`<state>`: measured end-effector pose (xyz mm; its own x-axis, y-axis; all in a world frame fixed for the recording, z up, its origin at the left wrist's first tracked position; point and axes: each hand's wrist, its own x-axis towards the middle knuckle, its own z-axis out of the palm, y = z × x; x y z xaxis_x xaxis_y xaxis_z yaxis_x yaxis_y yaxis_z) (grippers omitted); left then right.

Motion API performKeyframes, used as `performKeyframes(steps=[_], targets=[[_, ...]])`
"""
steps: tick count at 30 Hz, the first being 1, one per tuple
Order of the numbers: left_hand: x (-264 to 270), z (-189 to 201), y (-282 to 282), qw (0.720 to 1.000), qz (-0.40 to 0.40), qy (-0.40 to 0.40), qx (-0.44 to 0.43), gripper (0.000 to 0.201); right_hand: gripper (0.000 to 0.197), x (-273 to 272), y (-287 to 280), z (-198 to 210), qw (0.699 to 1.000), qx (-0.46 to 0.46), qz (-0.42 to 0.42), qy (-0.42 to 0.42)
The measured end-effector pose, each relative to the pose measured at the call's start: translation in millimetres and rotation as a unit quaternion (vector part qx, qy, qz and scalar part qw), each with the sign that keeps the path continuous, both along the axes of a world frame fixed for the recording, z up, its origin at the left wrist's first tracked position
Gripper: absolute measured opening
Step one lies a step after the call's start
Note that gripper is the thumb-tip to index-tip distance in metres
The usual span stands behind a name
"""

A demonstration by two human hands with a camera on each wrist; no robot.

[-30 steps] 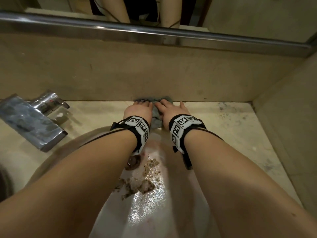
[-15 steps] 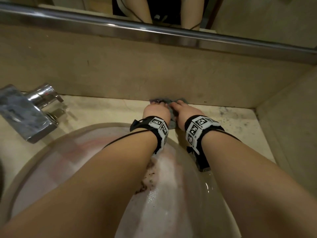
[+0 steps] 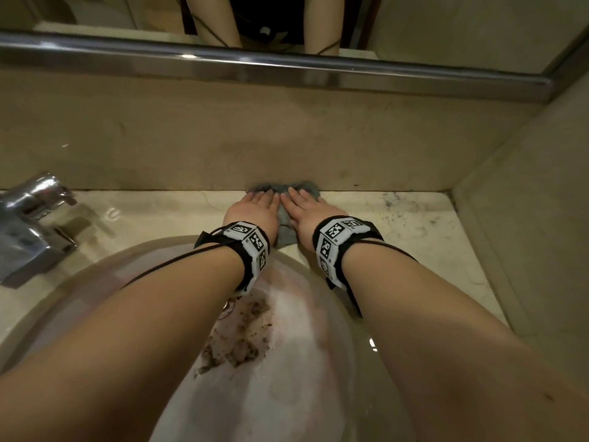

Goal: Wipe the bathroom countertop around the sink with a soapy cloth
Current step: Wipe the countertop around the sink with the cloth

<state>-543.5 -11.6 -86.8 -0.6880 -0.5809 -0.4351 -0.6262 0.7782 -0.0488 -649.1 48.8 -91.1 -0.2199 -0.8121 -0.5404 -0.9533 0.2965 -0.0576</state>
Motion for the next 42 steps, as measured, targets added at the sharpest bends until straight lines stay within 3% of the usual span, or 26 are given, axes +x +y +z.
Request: performKeyframes(steps=[9,19,31,38,42], targets=[[-19.0,-2.4,11.4,0.999,-0.025,-0.022,-0.014,0.069,0.061,-16.1,6.3,5.1,0.999,0.033,-0.013,0.009],[-39.9,-3.7,24.2,0.999,-0.035,-0.028,-0.017,0.063,0.062,-37.7,19.2,6.1,0.999,0.04,-0.001,0.035],[-79.7,-12.1,48.1,0.998,-0.053,0.029,-0.008,0.061,0.06,-81.2,46.1,1.1,0.997,0.049,-0.02,0.06],[-126.3,-14.3,71.6,0.991,-0.106,0.077,0.012,0.058,0.06,-130.2,82.6,5.5,0.993,0.062,-0.06,0.078],[-140.5,-9.5,75.4,0.992,-0.119,0.034,0.021,0.063,0.061,-142.1,90.5,1.4,0.994,0.055,-0.065,0.072]])
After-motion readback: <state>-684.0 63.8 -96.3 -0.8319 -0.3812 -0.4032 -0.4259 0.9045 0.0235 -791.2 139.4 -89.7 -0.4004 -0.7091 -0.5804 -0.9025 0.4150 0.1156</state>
